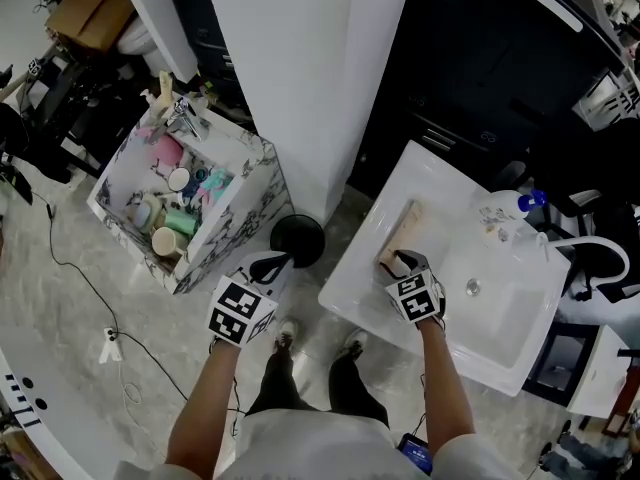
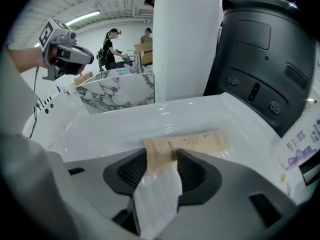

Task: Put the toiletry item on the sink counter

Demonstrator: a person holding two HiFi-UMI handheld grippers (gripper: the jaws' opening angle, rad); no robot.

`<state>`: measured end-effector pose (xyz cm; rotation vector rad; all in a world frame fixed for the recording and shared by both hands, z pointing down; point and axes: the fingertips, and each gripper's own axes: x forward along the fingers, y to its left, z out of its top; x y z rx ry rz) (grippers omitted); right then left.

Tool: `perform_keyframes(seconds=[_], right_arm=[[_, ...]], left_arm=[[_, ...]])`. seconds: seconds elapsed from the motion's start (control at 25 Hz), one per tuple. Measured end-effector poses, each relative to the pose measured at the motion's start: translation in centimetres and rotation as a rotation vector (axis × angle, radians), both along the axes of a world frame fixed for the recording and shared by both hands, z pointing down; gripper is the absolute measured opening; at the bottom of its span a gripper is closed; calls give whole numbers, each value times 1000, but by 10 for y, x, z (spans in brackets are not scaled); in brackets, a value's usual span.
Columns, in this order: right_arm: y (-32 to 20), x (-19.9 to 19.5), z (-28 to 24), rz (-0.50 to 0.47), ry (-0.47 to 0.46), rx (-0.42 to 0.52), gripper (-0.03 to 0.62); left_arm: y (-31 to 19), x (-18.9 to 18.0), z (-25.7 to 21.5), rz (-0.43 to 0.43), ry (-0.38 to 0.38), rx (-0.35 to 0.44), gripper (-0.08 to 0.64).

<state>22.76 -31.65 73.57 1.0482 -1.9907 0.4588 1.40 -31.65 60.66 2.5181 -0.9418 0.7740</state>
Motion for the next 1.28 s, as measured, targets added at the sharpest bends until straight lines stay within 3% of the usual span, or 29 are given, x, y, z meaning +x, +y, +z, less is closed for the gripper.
perform_keyframes(seconds=[0.36, 0.56, 0.92, 1.28], right_arm=[[28, 19, -22, 136, -66, -7, 197], [39, 29, -59, 209, -99, 51, 204], [60, 84, -173, 436, -120, 325, 161], [103, 139, -302, 628, -88, 660, -2]], left_arm=[[-3, 7, -15, 62, 38, 10, 11], [-13, 27, -42, 139, 60, 57, 11], [-28, 77, -110, 274, 119, 193, 11], [-25, 127, -197, 384, 200, 364, 11]])
